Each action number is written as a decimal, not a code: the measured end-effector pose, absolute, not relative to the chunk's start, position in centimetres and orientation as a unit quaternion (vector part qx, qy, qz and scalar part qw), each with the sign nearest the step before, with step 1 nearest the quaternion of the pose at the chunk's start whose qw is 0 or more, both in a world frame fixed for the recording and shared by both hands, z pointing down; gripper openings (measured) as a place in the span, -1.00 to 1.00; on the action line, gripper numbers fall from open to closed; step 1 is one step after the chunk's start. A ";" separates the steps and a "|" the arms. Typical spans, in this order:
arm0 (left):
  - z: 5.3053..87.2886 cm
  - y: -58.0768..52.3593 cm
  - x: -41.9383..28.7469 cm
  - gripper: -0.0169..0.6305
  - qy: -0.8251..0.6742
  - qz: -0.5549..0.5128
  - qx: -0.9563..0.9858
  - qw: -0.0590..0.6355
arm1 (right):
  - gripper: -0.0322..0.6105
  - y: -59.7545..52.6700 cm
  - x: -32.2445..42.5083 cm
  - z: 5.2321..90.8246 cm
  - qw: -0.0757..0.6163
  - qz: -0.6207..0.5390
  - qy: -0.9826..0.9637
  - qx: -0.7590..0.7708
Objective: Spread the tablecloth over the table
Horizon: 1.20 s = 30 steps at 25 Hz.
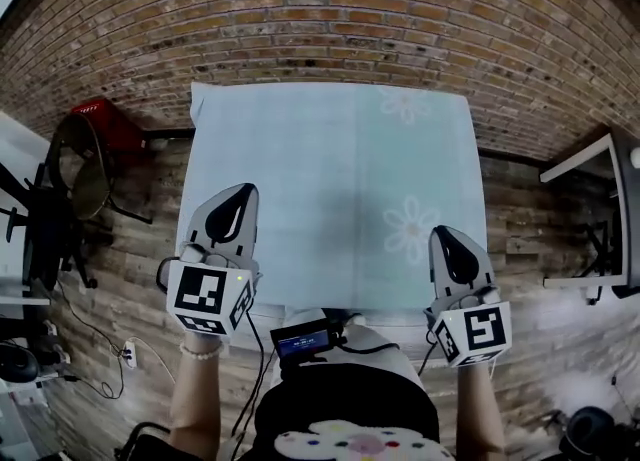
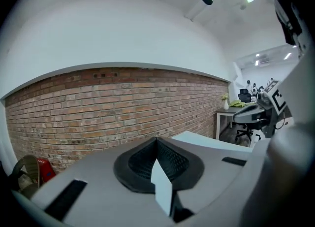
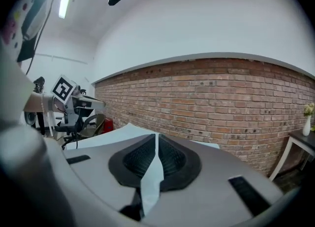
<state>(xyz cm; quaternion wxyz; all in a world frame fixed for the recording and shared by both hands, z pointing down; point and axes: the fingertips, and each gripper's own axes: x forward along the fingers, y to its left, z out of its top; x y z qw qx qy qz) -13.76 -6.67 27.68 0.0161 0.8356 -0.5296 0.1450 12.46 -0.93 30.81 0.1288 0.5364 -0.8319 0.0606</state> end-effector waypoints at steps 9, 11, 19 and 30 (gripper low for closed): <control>25.3 0.7 -8.3 -0.90 -0.517 0.101 0.850 0.017 | -0.77 2.3 13.8 26.6 0.097 0.014 -0.851 0.515; 24.8 1.8 -7.5 -0.91 -0.517 0.099 0.850 0.013 | -0.77 3.0 13.9 26.2 0.093 0.013 -0.854 0.512; 25.4 4.3 -5.7 -0.90 -0.513 0.101 0.852 0.020 | -0.78 4.5 14.1 25.8 0.090 0.008 -0.861 0.501; 25.6 3.7 -3.9 -0.90 -0.487 0.102 0.867 0.020 | -0.78 4.1 14.3 24.4 0.073 0.002 -0.853 0.517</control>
